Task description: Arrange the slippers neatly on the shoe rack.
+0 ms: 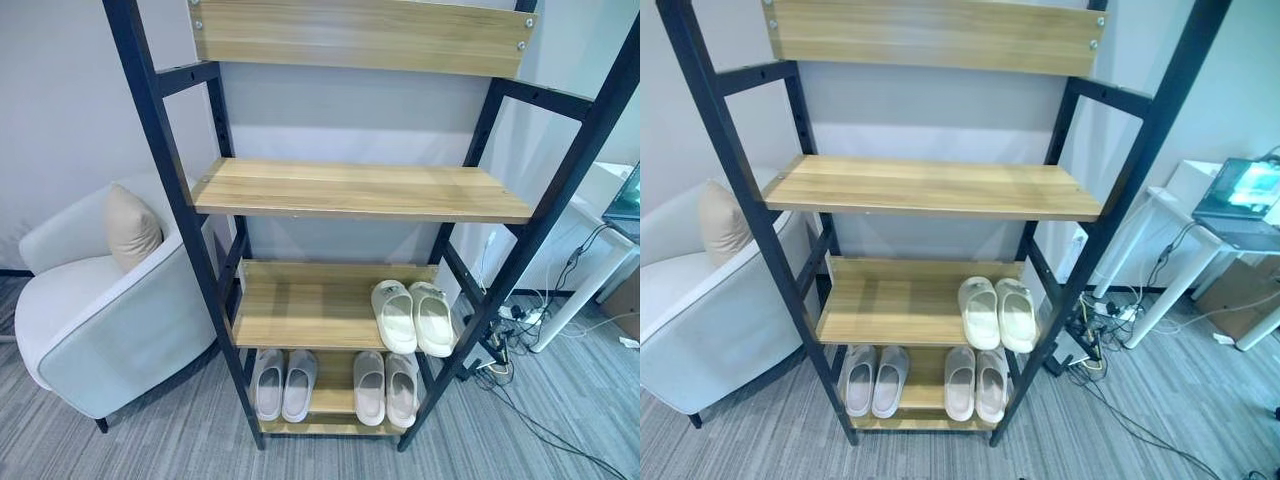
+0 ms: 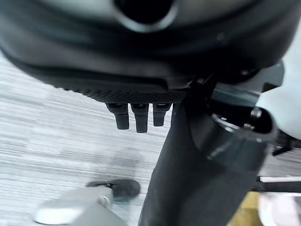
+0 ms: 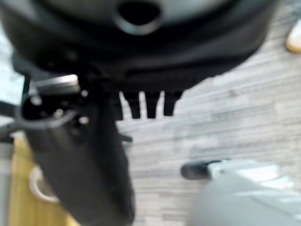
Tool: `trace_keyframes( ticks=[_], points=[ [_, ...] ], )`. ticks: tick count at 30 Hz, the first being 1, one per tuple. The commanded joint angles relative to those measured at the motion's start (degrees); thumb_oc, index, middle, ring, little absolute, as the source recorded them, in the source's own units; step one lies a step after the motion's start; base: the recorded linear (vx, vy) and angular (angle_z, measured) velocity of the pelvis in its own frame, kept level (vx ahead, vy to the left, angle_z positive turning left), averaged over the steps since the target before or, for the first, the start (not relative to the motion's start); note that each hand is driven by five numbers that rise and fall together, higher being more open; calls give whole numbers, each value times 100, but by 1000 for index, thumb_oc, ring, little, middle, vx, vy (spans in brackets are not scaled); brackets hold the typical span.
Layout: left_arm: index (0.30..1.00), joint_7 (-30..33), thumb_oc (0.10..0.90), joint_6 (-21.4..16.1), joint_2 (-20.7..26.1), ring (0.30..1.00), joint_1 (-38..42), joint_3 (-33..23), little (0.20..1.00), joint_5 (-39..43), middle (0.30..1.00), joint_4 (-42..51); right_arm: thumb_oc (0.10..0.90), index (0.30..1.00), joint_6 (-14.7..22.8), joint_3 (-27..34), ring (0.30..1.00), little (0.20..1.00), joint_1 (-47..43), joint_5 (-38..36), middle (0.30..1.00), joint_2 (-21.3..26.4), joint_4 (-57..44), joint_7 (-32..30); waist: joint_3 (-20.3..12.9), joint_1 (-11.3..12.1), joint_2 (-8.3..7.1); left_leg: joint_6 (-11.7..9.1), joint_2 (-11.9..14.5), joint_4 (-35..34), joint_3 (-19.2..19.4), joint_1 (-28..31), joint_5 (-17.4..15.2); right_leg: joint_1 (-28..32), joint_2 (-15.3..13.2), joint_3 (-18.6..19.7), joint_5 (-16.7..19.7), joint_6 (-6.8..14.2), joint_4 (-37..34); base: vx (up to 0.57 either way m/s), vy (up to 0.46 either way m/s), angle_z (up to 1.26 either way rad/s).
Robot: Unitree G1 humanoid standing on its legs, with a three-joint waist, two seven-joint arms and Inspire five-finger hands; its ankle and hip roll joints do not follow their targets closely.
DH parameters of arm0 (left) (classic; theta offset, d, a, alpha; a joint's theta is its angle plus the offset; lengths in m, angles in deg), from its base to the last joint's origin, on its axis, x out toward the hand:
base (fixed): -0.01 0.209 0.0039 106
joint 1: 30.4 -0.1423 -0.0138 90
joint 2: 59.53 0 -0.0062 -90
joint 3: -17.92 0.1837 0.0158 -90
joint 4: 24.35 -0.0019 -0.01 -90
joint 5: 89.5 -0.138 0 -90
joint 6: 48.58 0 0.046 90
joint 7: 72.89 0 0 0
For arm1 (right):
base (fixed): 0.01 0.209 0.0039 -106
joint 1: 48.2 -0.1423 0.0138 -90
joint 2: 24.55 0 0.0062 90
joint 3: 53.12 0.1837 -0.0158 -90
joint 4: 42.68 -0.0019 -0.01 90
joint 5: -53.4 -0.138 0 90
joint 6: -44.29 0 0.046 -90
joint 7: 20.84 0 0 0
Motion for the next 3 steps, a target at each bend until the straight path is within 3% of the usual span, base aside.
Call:
trace_keyframes(
  ticks=[1, 3],
  points=[
    [900, 196, 800, -183, 161, 900, 433, -131, 900, -188, 900, -30, 800, 900, 315, 161, 900, 900, -651, -309, 900, -19, 165, 46, 109, 91, 28, 169, -334, 53, 155, 131, -609, 67, 170, -350, -655, 47, 78, 0, 0, 0],
    [900, 179, 800, -206, 134, 900, 486, 27, 900, -326, 900, 41, 800, 900, 320, 158, 900, 900, -630, -361, 900, -41, 194, 94, 124, 98, 43, 170, -334, 53, 144, 115, -603, 63, 162, -378, -653, 48, 78, -1, 5, 2]
  ],
)
